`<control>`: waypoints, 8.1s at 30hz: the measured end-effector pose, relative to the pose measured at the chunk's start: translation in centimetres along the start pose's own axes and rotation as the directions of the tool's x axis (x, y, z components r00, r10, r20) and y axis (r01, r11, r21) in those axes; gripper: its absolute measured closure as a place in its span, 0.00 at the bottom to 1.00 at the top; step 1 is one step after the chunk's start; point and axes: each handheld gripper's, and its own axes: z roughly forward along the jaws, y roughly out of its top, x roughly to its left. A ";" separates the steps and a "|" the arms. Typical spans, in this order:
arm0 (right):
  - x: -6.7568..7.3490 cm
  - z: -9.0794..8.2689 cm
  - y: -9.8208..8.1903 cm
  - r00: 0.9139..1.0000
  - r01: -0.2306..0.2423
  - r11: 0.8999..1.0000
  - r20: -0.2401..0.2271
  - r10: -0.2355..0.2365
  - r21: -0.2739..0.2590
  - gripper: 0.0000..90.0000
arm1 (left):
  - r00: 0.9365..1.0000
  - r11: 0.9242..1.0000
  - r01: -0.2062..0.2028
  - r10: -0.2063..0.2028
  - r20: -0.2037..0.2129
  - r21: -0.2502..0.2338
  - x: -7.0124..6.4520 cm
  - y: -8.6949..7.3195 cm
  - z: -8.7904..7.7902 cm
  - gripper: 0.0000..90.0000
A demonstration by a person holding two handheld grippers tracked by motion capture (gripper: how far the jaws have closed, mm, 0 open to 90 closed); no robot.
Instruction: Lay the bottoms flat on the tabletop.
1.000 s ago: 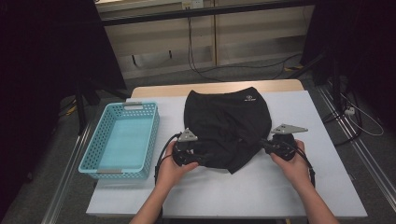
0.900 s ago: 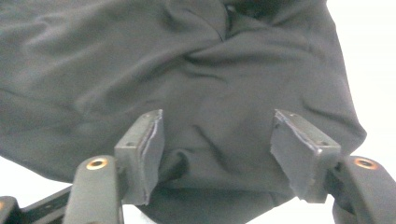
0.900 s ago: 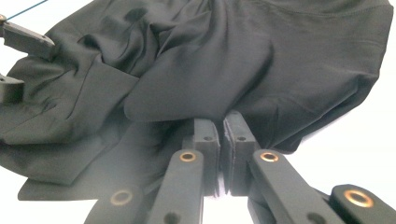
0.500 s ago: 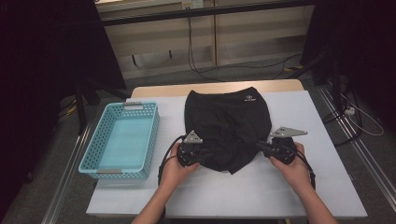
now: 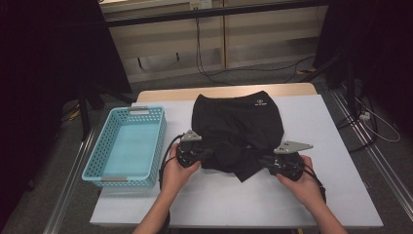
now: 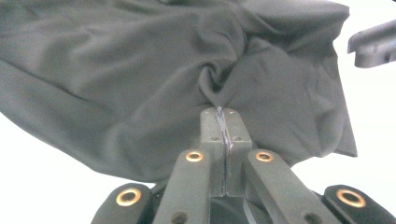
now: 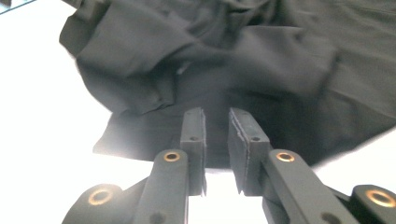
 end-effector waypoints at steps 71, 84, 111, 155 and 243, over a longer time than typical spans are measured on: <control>0.2 -2.4 1.0 0.999 0.042 0.998 -0.018 -0.042 -0.048 0.99 | 0.998 0.998 0.066 -0.066 0.019 -0.022 0.1 0.6 -1.3 0.99; -3.3 -5.7 0.6 0.996 -0.030 0.990 0.077 0.041 -0.137 0.99 | 0.997 0.997 0.073 -0.072 0.011 -0.026 0.6 0.7 -1.8 0.99; -2.6 -2.9 -0.8 0.993 0.052 0.998 0.103 -0.056 0.040 0.89 | 0.997 0.997 0.072 -0.072 0.008 -0.022 0.6 0.5 -1.6 0.99; -0.3 -0.2 2.2 1.000 -0.007 0.998 -0.024 0.005 -0.058 1.00 | 0.998 0.998 0.063 -0.063 0.005 -0.018 0.5 0.3 -1.6 0.99; -5.6 -3.0 -2.1 0.946 -0.198 0.980 0.255 0.200 -0.036 0.28 | 0.941 0.959 -0.283 0.273 0.198 0.020 -9.8 0.2 8.1 0.55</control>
